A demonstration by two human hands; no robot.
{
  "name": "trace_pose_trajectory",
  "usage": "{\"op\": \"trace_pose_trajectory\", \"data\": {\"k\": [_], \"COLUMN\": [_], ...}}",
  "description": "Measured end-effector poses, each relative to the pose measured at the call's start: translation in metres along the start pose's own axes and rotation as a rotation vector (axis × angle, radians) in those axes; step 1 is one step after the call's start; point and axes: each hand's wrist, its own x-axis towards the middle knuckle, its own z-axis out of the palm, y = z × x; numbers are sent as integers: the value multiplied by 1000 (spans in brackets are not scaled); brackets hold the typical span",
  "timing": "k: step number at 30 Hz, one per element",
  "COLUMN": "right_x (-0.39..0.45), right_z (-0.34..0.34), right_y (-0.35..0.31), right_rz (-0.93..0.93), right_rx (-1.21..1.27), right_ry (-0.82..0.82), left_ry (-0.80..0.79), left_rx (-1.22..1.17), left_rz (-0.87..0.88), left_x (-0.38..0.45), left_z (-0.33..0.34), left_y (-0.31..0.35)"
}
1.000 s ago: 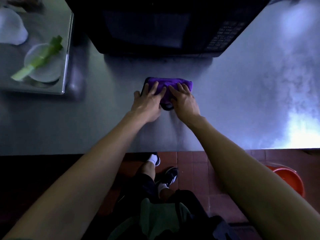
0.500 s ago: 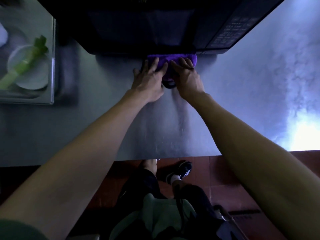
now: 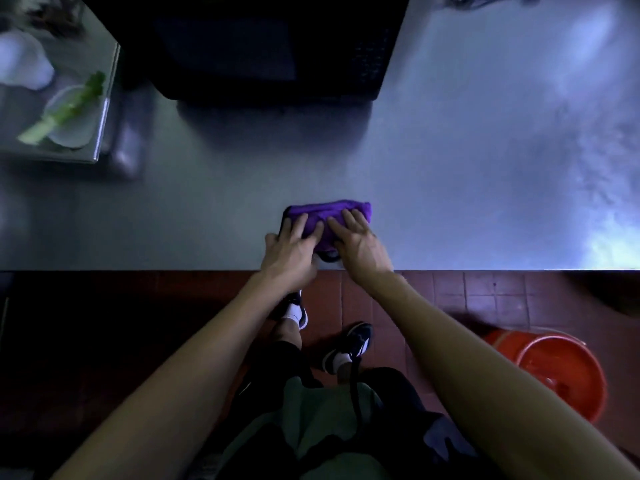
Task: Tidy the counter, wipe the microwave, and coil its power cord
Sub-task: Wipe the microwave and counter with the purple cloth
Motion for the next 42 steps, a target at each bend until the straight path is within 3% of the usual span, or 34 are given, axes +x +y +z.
{"op": "trace_pose_trajectory", "data": {"k": [6, 14, 35, 42], "right_x": [-69, -59, 167, 188], "right_z": [3, 0, -99, -116], "right_y": [27, 43, 94, 101], "right_rz": [-24, -67, 17, 10], "right_rx": [-26, -42, -62, -49], "right_ry": [12, 32, 83, 96], "left_ry": [-35, -34, 151, 168], "left_rx": [1, 61, -14, -33], "left_rz": [-20, 5, 42, 64], "left_x": [-37, -24, 206, 227], "left_z": [31, 24, -85, -104], "left_y": [51, 56, 24, 27]}}
